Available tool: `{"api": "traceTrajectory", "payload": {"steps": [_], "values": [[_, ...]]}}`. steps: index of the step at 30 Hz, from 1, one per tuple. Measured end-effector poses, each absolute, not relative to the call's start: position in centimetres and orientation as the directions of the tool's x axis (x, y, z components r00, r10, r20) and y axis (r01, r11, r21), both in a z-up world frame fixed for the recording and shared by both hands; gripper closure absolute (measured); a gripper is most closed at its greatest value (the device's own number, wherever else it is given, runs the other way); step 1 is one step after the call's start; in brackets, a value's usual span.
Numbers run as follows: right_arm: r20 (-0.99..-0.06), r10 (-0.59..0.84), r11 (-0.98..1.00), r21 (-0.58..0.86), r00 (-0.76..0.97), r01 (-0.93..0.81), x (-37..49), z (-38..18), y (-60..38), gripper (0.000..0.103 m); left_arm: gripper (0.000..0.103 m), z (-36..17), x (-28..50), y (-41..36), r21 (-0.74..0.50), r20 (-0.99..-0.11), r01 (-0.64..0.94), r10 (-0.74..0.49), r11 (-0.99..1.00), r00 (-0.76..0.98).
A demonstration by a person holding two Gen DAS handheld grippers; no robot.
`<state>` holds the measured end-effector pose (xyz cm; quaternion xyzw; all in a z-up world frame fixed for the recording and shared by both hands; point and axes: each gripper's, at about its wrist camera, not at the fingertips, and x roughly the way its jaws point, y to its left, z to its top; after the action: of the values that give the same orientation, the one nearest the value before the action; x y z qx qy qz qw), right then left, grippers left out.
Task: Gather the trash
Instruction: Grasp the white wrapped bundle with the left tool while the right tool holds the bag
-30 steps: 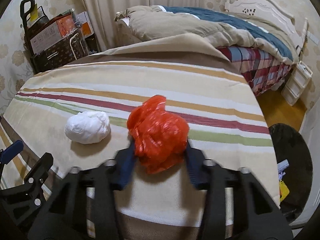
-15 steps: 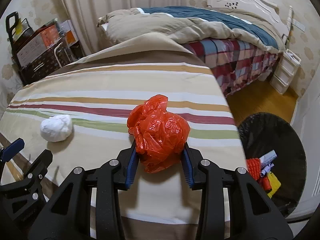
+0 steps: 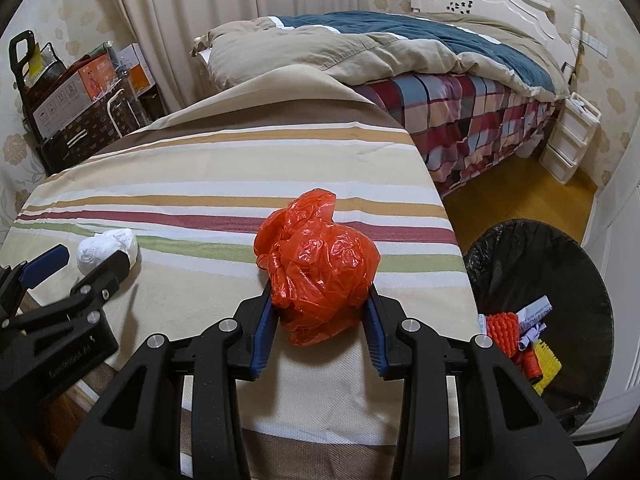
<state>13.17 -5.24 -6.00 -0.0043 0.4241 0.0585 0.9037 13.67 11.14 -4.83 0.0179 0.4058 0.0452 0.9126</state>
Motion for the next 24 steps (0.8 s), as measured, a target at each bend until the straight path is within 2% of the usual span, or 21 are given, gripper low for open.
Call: {"api": "traceTrajectory", "payload": {"steps": [2,6,7,12,24], "values": [[-0.767,0.102,0.993,0.040,0.634,-0.112,13.2,-6.0,-5.2,0.066,0.023,-4.9,13.7,11.2,0.061,-0.742,-0.066,0.089,0.996,0.664],[-0.766,0.103,0.992,0.032,0.634,-0.122,13.0,-6.1,-4.7,0.066,0.049,-5.2,13.7,10.6,0.073,-0.750,-0.017,0.066,0.997,0.659],[-0.766,0.103,0.992,0.030,0.635,-0.125,13.0,-6.1,-4.7,0.066,0.051,-5.2,13.6,10.4,0.077,-0.749,-0.008,0.063,0.997,0.660],[-0.763,0.109,0.991,0.031,0.637,-0.132,12.4,-6.0,-4.4,0.066,0.056,-5.2,13.2,10.4,0.080,-0.744,-0.001,0.061,0.997,0.665],[-0.745,0.136,0.989,0.060,0.653,-0.138,9.9,-5.0,-4.9,0.066,0.056,-4.7,11.2,9.8,0.078,-0.737,0.005,0.055,0.997,0.674]]}}
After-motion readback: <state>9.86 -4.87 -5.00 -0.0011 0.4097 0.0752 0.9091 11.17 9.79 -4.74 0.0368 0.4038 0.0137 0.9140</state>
